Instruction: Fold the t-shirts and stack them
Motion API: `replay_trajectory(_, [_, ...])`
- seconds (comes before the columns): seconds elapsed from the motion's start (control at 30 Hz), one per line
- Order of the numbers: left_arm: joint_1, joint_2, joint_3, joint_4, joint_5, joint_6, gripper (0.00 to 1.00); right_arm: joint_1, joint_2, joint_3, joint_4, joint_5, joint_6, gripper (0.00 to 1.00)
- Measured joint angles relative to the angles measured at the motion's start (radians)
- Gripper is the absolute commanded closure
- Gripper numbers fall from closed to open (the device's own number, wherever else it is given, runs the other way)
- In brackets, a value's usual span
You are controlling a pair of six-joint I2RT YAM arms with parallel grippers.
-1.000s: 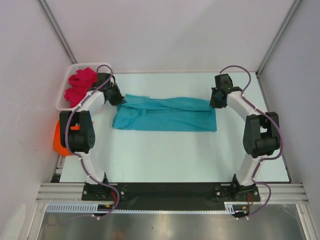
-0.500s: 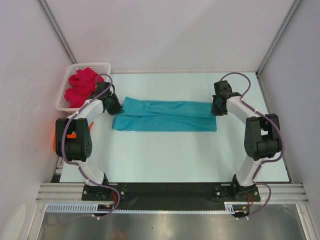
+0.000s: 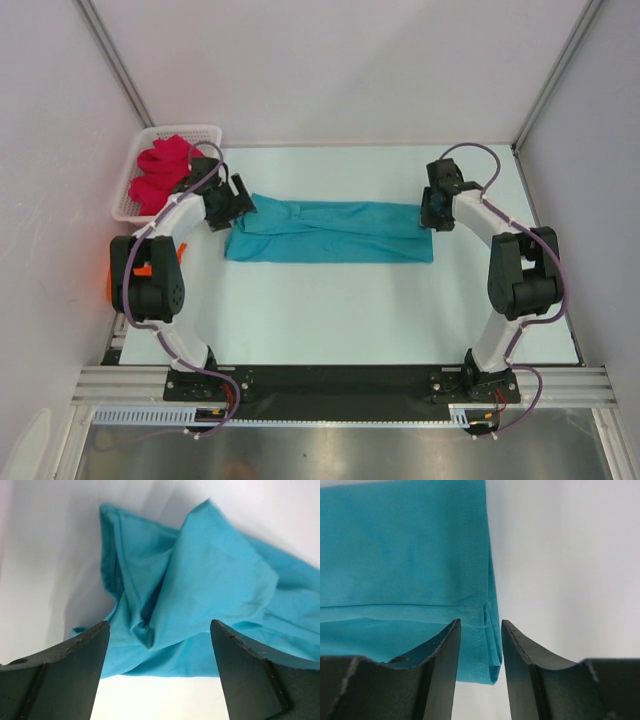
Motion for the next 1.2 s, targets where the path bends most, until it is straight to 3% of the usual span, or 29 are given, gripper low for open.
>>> replay_trajectory(0.23, [0.0,0.074,0.184,-0.012,-0.005,0.0,0.12,0.016,0.0,0.064,-0.019,0.009,0.0,0.56])
replay_trajectory(0.53, [-0.005,0.284,0.367,0.013,0.005,0.0,0.13,0.019,0.033,0.081,-0.029,0.026,-0.007,0.57])
replay_trajectory(0.77, [-0.029,0.4,0.375,0.017,0.027,-0.002,0.14,0.019,0.054,0.081,-0.045,0.036,-0.013,0.57])
replay_trajectory(1.2, [-0.053,0.393,0.385,0.013,0.003,-0.011,0.14,0.019,0.055,0.085,-0.048,0.047,-0.023,0.59])
